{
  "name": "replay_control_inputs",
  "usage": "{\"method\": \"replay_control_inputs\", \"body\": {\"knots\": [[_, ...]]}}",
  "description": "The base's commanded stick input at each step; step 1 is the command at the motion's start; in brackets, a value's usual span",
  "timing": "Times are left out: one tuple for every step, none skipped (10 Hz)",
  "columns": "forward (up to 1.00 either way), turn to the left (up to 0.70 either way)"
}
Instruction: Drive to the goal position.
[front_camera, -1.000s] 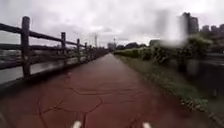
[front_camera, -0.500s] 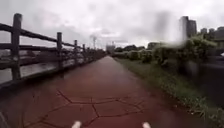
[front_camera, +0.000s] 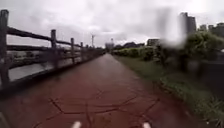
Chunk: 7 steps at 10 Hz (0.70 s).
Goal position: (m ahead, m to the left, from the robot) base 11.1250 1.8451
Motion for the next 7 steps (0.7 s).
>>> {"method": "replay_control_inputs", "body": {"knots": [[0.50, 0.00], [0.50, 0.00], [0.50, 0.00], [0.50, 0.00], [0.50, 0.00], [0.50, 0.10], [0.50, 0.13]]}}
